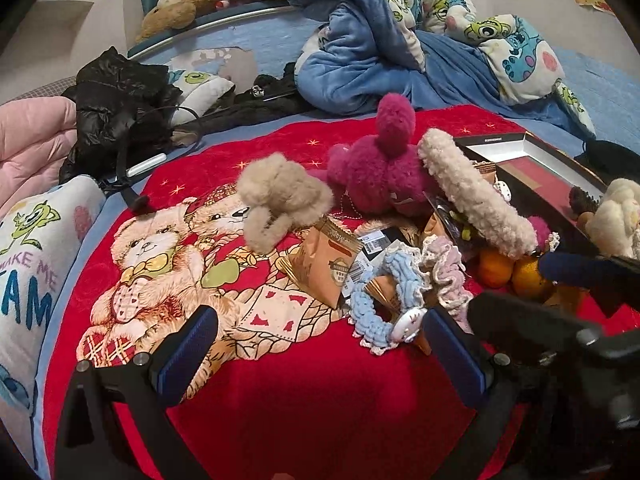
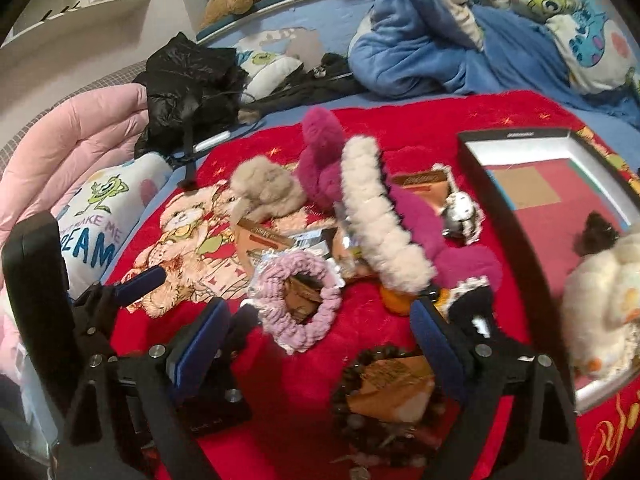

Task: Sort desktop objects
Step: 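Grasp the blue crochet scrunchie with the left tool while the right tool grasps the pink crochet scrunchie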

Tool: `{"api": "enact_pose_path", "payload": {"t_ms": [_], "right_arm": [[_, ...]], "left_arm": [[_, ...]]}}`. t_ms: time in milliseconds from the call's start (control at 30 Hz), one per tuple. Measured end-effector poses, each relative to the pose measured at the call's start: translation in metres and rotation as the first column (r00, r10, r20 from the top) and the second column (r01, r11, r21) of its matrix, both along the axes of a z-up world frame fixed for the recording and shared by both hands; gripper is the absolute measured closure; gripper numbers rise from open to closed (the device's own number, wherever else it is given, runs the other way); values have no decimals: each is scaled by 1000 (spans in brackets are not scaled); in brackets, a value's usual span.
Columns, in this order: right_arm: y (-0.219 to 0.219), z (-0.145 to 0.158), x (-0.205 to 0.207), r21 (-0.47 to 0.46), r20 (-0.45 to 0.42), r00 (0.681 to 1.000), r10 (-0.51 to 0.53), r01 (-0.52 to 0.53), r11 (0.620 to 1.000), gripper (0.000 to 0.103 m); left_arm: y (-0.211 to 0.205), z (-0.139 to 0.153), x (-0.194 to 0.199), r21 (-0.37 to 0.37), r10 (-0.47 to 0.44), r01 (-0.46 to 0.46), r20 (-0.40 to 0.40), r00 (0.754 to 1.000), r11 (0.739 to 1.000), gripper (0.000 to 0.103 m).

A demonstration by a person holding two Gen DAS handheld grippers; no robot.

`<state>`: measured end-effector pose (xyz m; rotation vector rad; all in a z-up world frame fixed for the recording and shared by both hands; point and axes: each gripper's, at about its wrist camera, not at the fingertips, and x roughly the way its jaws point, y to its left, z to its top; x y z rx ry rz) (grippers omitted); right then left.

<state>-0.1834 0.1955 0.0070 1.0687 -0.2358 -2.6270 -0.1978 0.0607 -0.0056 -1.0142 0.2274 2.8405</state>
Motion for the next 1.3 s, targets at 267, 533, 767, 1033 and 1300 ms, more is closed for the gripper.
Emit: {"api": "enact_pose_path", "payload": {"t_ms": [267, 533, 767, 1033, 1300], "right_arm": [[-5, -19, -18, -39, 55, 998, 17, -15, 999, 28], [-11, -31, -25, -39, 79, 997, 13, -10, 999, 75], [2, -30, -22, -85, 86, 996, 1, 6, 996, 93], [11, -14, -11, -156, 52, 999, 2, 6, 988, 93], [20, 9, 5, -205, -13, 1000, -1, -2, 979, 93]], "left_arm": [[-4, -15, -16, 10, 15, -16, 64, 998, 1000, 0], [-13, -24, -21, 63, 18, -26, 121, 993, 998, 53], [-25, -18, -15, 145, 14, -29, 104, 995, 989, 89], [-35, -11, -6, 188, 40, -56, 86, 996, 981, 96], [-38, 1, 6, 202, 48, -58, 57, 997, 978, 96]]}}
